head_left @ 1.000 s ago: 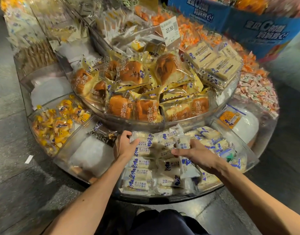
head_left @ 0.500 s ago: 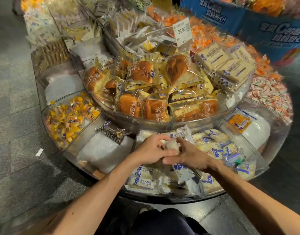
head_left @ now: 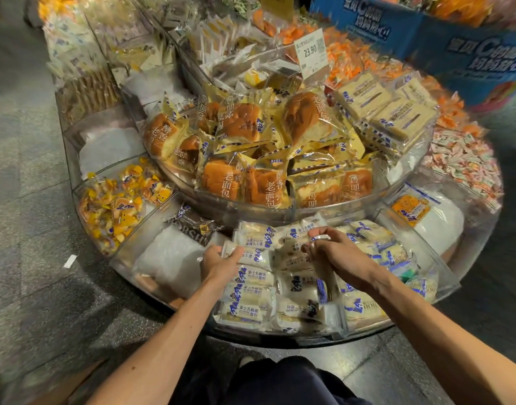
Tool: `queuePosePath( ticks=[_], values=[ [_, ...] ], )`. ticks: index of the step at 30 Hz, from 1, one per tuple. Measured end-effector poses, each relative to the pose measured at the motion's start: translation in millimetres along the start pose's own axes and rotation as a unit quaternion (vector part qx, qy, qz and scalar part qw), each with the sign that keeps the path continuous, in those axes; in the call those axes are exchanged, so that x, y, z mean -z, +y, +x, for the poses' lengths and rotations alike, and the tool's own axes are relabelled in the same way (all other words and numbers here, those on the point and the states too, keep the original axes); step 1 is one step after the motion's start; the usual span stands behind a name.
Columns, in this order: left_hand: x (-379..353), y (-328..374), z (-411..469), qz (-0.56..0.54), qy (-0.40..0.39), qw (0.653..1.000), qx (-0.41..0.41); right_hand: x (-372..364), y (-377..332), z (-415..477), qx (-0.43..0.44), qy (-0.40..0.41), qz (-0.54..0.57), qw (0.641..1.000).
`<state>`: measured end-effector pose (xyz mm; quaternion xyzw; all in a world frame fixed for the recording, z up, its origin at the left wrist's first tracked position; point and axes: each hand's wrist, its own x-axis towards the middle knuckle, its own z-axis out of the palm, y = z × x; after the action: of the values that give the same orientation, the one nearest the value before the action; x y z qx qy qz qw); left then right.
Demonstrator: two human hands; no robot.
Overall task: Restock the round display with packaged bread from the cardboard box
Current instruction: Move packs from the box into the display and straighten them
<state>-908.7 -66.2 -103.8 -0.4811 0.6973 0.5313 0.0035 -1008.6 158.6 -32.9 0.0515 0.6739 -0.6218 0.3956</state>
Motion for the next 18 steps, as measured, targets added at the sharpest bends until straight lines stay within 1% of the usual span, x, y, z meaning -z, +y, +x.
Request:
queuePosePath(
  ticks=[2, 4, 5, 8, 11, 12, 13, 14, 15, 16, 17, 18],
  values=[
    [-6, -5, 1, 0.088, 0.035, 0.993, -0.065, -2, 0, 1, 0.001, 0.004, 0.026, 1.000],
    [-8, -6, -4, 0.215, 0.061, 0.966, -0.129, -3, 0, 0, -0.005, -0.002, 0.066, 0.998],
    [-8, -7, -5, 0.252, 0.064, 0.955, -0.144, -4, -1, -1, -0.008, -0.005, 0.080, 0.997],
    [-6, -7, -5, 0.259, 0.064, 0.952, -0.153, -5, 0, -3, 0.008, -0.002, 0.069, 0.998],
    [-6, -2, -10, 0.262, 0.078, 0.931, -0.241, -8, 0, -7, 0.020, 0.005, 0.084, 0.996],
    [-6, 4, -16, 0.228, 0.054, 0.936, -0.261, -10, 0, -8, 0.022, 0.001, 0.097, 0.995],
    [-6, 11, -26, 0.180, -0.006, 0.952, -0.248, -13, 0, -9, 0.026, -0.008, 0.109, 0.994],
    [-7, 18, -36, 0.133, -0.097, 0.965, -0.203, -15, 1, -7, 0.030, -0.017, 0.126, 0.991],
    [-6, 24, -47, 0.097, -0.202, 0.965, -0.136, -17, 1, -6, 0.032, -0.027, 0.155, 0.987],
    [-6, 27, -56, 0.068, -0.306, 0.948, -0.060, -21, 2, -4, 0.033, -0.040, 0.191, 0.980],
    [-5, 30, -64, 0.041, -0.394, 0.918, 0.005, -24, 2, -3, 0.034, -0.056, 0.226, 0.972],
    [-4, 30, -70, 0.011, -0.460, 0.886, 0.052, -27, 2, -2, 0.040, -0.076, 0.254, 0.963]
  ],
)
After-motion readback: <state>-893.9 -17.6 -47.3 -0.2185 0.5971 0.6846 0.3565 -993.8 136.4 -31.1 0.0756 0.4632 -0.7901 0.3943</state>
